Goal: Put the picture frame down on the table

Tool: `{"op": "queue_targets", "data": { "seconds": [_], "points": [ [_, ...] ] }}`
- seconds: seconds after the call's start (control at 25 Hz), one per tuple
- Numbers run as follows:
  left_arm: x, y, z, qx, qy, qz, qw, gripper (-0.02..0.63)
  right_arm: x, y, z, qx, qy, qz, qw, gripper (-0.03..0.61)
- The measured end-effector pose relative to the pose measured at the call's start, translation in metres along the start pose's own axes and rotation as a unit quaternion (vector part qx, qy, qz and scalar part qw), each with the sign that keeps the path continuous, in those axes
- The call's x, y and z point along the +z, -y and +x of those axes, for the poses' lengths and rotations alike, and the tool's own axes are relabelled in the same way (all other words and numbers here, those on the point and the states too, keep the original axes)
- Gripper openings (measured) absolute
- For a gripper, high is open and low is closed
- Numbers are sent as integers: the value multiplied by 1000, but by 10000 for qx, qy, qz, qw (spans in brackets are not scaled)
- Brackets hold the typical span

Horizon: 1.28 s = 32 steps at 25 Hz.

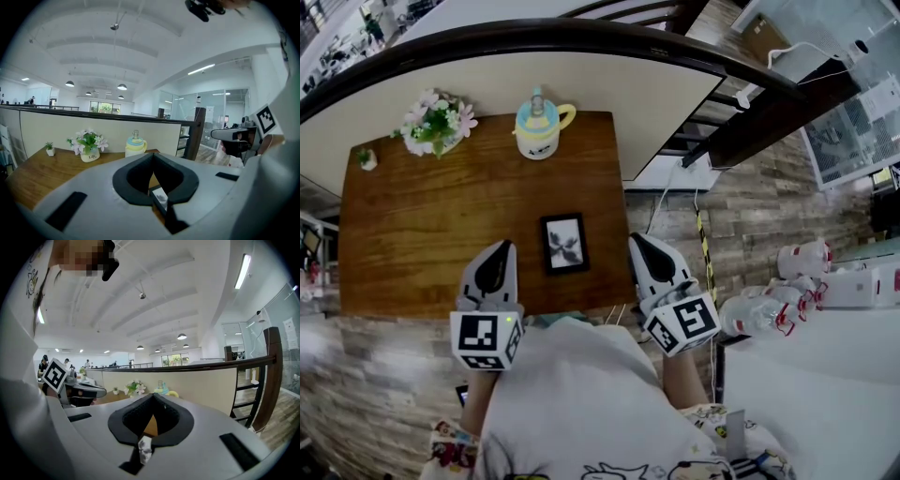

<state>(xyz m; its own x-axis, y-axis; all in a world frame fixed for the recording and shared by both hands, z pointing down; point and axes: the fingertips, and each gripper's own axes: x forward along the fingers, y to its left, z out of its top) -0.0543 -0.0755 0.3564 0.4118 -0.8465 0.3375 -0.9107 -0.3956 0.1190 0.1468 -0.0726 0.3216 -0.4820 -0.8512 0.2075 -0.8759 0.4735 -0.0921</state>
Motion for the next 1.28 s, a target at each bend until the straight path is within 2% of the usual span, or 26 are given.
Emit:
{"op": "queue_targets", "data": {
  "seconds": [1.28],
  "points": [
    [-5, -8, 0, 34, -65, 32, 10000, 3, -9, -1, 9, 103, -199, 145, 9996, -2]
  ]
}}
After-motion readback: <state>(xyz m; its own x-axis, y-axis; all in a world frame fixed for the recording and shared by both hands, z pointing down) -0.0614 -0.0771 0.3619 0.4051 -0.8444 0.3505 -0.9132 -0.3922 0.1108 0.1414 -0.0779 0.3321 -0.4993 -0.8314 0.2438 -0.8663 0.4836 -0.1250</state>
